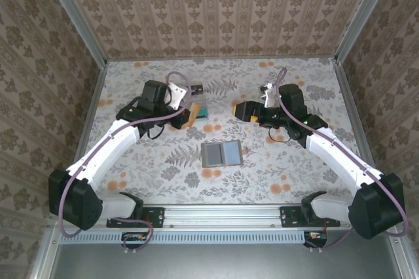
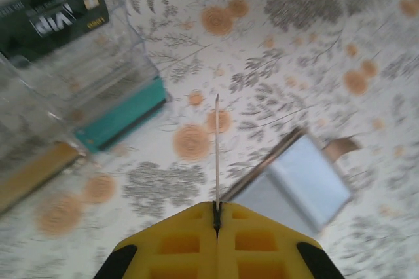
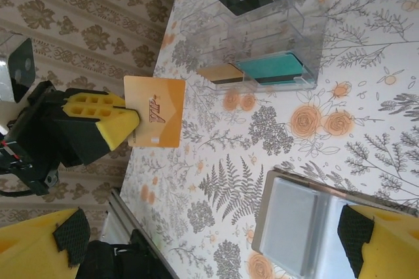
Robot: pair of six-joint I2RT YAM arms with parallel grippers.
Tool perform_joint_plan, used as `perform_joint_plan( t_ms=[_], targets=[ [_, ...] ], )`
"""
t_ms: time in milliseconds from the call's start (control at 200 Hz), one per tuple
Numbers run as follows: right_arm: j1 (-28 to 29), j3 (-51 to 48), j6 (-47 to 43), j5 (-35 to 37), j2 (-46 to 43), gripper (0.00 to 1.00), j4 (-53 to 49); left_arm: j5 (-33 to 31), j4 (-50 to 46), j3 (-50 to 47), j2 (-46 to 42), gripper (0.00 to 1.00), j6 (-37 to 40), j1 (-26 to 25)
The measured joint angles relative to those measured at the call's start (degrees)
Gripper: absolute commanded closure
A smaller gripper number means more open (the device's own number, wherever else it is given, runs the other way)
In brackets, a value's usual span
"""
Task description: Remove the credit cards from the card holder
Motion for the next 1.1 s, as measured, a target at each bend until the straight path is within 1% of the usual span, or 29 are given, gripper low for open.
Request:
perform_joint_plan(
  t_ms=[165,370,500,610,720,840,1100],
  targets=[
    [-0.2,0.0,-1.7,0.6,-1.3,0.0,-1.9,-6.4,-1.6,0.0,-1.3,1.0,15.5,-0.2],
    [-0.5,0.0,-2.9,1.6,-1.4,0.0,-3.4,-14.3,-1.9,-0.3,-0.2,1.0,33.1,-0.9],
    [-0.7,0.0,-3.1,1.9,-1.4,0.0,-3.6,-17.6,0.1,-3.8,0.1,1.0,44.5,-0.9],
    [-0.7,0.0,-3.5,2.1,-1.4,0.0,-3.8,-19.7,2.8,-7.0,1.4,1.0,51.9,-0.6],
    [-0.8,0.1,-4.0,2.1,-1.3,0.0,-4.1,-20.6,5.8,-8.8,4.0,1.0,56.8,0.1],
    [-0.8,0.6,-4.2,2.1,-0.4,0.0,-4.2,-21.1,8.9,-9.4,6.1,1.0,60.0,1.3],
    [-0.8,2.0,-4.2,2.1,2.4,0.0,-4.2,-21.3,13.9,-9.4,10.0,1.0,62.3,4.4]
  ],
)
